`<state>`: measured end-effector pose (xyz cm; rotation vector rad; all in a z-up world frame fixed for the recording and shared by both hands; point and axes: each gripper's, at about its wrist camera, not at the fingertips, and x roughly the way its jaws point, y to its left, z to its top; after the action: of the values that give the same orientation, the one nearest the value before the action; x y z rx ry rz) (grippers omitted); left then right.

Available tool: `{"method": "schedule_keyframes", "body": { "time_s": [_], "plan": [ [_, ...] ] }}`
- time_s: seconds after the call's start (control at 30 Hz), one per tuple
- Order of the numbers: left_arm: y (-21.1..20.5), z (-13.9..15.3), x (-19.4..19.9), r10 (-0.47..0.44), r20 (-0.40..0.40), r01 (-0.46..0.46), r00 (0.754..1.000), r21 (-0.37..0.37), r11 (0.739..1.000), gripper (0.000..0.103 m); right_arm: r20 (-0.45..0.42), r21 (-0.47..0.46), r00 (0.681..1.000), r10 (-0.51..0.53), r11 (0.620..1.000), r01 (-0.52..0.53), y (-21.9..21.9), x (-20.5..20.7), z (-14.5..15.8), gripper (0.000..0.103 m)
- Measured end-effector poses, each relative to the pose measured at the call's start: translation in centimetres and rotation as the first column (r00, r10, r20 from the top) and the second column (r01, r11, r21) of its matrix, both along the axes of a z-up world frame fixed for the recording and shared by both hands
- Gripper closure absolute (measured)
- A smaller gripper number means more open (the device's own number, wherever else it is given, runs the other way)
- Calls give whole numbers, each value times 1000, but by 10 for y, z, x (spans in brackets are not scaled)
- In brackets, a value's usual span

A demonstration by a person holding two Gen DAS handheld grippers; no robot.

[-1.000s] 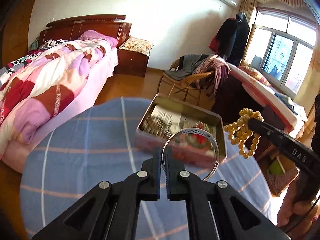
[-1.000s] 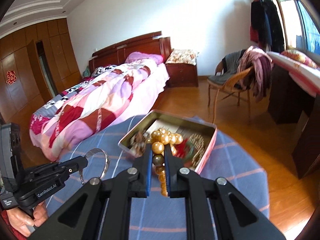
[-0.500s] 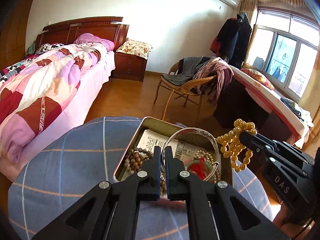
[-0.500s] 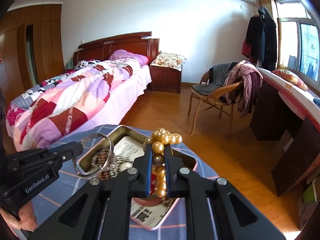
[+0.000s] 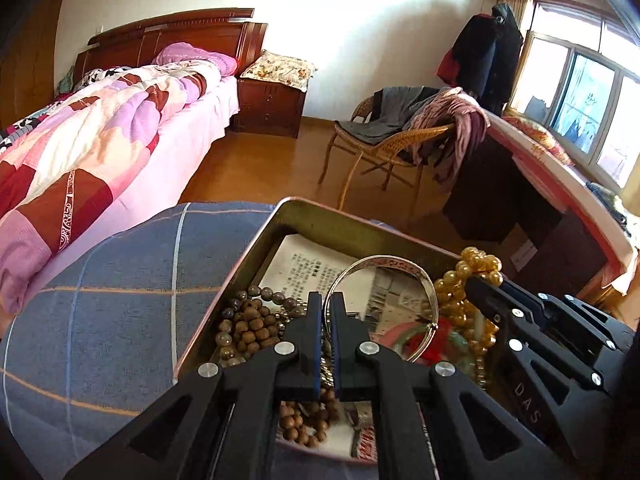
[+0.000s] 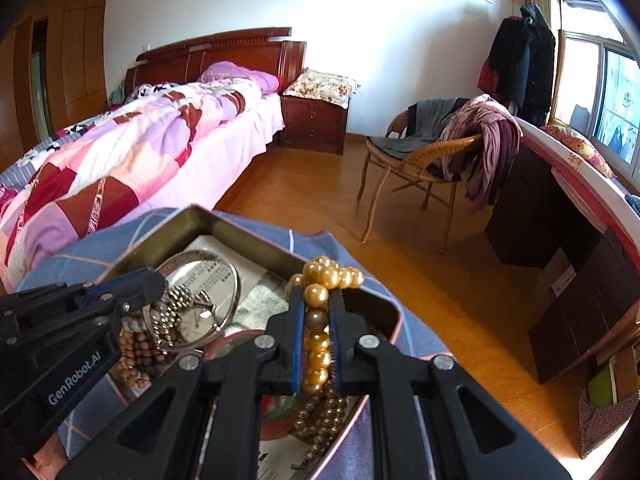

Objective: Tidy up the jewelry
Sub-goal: 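Lower the bangle and gold bead bracelet into the pink tin and release both, then withdraw both open tools away from the tin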

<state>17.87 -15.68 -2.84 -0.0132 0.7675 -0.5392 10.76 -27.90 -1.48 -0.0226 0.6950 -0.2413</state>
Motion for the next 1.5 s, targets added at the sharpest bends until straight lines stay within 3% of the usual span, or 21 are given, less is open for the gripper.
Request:
{"method": "schedule_keyframes", "body": {
  "time_s": [0.37,0.63,0.7,0.73,0.77,0.83,0.9,0.97,1.33,1.5],
  "plan": [
    [-13,-14,3,18,51,-21,999,66,998,101,-33,-23,999,6,1000,-7,2,5,-15,89],
    [-11,-15,7,37,44,-40,998,71,997,99,-33,-42,999,20,999,-22,6,6,-19,89],
    [-14,-14,5,38,57,-43,998,91,995,98,-27,-21,999,24,999,-25,4,6,-18,83],
    [-16,-13,3,36,67,-43,997,107,993,98,-16,-3,1000,27,1000,-27,2,4,-17,69],
    [-15,-12,1,33,73,-41,997,107,993,90,4,3,1000,27,1000,-27,1,1,-14,57],
    [-14,-7,-2,54,92,-65,994,122,990,72,39,-1,999,4,1000,-4,-1,-3,-10,45],
    [-10,0,-6,85,129,-101,988,122,987,51,68,22,998,-6,1000,4,-5,-6,-6,45],
    [-7,5,-8,103,154,-122,983,123,985,42,88,64,996,-21,998,15,-12,-8,-4,44],
    [13,2,-21,164,132,-183,978,144,973,38,99,81,995,-30,996,22,-3,-17,0,21],
    [23,1,-39,172,126,-191,977,152,970,38,91,89,995,-48,995,40,1,-32,0,15]
  ]
}}
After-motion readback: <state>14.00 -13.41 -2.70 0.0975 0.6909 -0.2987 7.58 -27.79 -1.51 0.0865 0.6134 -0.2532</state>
